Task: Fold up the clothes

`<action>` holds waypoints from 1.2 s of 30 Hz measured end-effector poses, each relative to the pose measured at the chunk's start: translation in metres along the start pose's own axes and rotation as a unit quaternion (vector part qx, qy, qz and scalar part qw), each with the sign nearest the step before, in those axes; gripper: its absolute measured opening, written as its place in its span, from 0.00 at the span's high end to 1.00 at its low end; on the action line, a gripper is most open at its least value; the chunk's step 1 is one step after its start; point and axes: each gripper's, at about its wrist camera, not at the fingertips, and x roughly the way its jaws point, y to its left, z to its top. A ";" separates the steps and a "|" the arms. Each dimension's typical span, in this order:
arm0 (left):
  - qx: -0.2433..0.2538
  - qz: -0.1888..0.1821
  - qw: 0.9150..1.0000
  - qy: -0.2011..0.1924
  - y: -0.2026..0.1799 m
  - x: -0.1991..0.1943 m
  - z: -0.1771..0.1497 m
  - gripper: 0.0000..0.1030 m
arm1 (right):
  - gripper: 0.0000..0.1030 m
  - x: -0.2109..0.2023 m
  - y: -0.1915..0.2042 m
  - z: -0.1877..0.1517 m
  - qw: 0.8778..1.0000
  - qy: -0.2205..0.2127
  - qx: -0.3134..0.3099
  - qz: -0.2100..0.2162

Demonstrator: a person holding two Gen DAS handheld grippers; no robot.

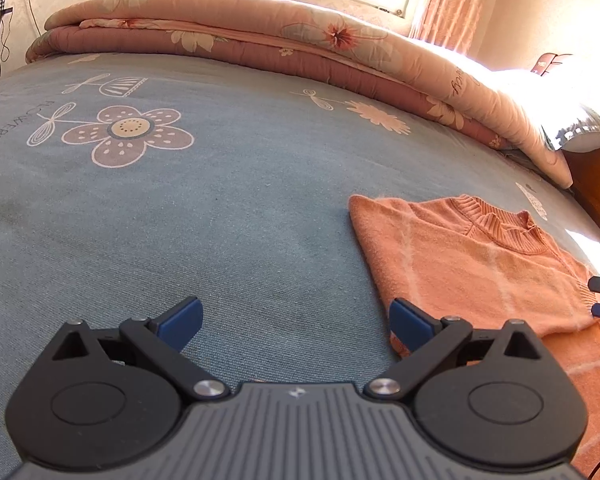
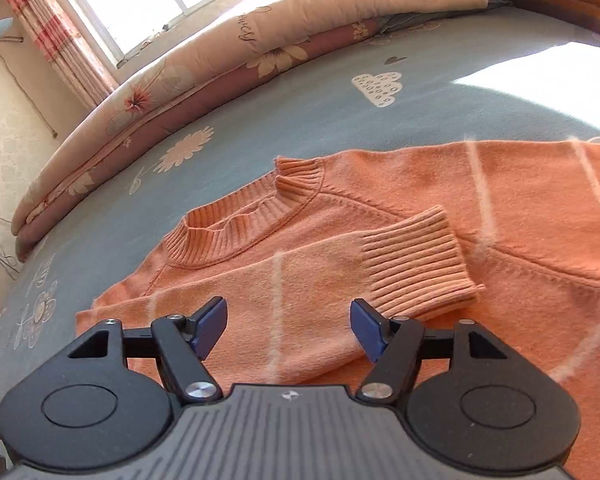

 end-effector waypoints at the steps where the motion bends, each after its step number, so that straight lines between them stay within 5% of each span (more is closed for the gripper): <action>1: 0.007 -0.004 1.000 0.000 -0.004 -0.002 0.000 0.04 | 0.29 -0.012 -0.007 -0.001 1.000 -0.004 0.006 0.006; 7: 0.039 -0.032 0.999 0.010 -0.044 -0.012 -0.007 0.04 | 0.18 -0.079 -0.042 -0.028 1.000 0.010 -0.004 0.028; 11: 0.040 -0.095 0.994 0.027 -0.083 -0.017 -0.012 0.04 | 0.17 -0.103 -0.068 -0.064 0.998 0.037 -0.044 0.038; 21: -0.055 -0.222 0.968 0.105 -0.180 0.025 0.025 0.04 | 0.00 -0.113 -0.097 -0.107 0.990 -0.018 -0.054 0.126; 28: -0.095 -0.198 0.963 0.157 -0.226 0.091 0.007 0.04 | 0.00 -0.117 -0.104 -0.107 0.988 -0.016 -0.047 0.145; 32: -0.090 -0.180 0.968 0.147 -0.232 0.089 -0.006 0.04 | 0.00 -0.117 -0.105 -0.108 0.989 -0.019 -0.030 0.143; 36: -0.097 -0.200 0.964 0.146 -0.238 0.076 0.003 0.04 | 0.00 -0.117 -0.102 -0.110 0.990 -0.023 -0.029 0.135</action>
